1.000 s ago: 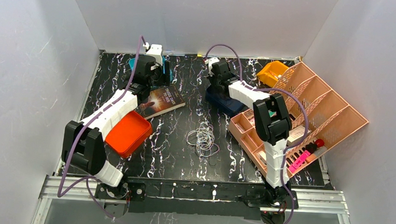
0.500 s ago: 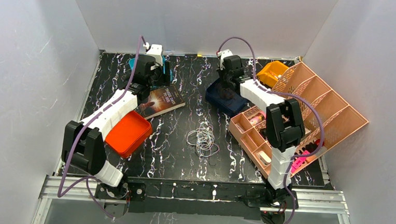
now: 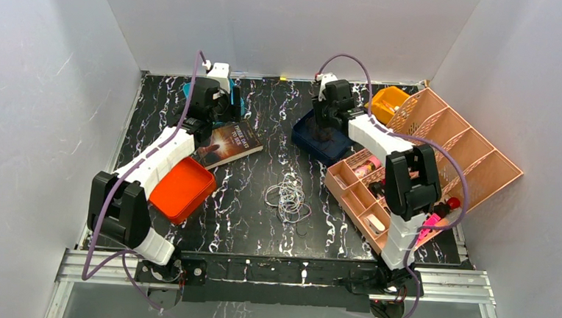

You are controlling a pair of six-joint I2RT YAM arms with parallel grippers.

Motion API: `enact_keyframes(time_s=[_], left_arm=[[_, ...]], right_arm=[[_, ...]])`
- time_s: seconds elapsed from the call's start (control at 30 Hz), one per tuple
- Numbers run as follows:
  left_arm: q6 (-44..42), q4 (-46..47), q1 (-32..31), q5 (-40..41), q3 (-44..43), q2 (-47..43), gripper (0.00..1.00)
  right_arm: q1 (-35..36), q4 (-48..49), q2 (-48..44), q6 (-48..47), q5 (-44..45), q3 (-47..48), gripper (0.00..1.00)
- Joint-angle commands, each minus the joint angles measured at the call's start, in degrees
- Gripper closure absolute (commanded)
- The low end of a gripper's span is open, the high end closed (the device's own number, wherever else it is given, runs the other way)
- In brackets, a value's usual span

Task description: Untangle the cables

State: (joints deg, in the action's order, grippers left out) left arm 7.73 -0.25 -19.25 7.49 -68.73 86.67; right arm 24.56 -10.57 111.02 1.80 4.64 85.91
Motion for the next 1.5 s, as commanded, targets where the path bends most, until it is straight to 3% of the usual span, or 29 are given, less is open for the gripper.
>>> enact_keyframes(time_s=[0.0,0.37,0.53,0.73,0.93,1.03,1.23,1.47], left_arm=[[0.2,0.5,0.5,-0.8,-0.3,-1.8,0.37],[2.1,0.1,0.4,-1.8,-0.1,-4.0,0.39],[5.6,-5.9,0.2,-3.8,-1.9,-5.8,0.41],[10.6,-11.1,-0.1,-5.2,3.4,-11.4,0.41],[14.2,-14.8,-0.9,-7.5,9.9,-16.2,0.41],[16.5,-15.3,-4.5,-7.5,12.1,-16.4,0.41],[20.9,-11.7,-17.9,-1.9,15.2,-14.9,0.38],[17.3,-2.0,-21.4,-7.2,18.2,-11.6,0.33]], right_arm=[[0.1,2.0,-8.9,3.2,-3.6,-3.3,0.61],[0.7,-1.4,-27.4,9.9,-9.5,-16.6,0.59],[3.3,-5.7,-34.8,10.9,-8.3,-21.8,0.57],[6.4,-8.8,-43.4,12.3,-7.7,-29.5,0.56],[7.7,-7.4,-51.4,15.3,-13.1,-38.8,0.53],[7.8,-5.9,-53.4,16.4,-16.6,-42.2,0.5],[7.7,-2.5,-55.7,17.9,-19.8,-45.9,0.49],[7.8,-2.2,-56.9,17.5,-18.6,-46.0,0.47]])
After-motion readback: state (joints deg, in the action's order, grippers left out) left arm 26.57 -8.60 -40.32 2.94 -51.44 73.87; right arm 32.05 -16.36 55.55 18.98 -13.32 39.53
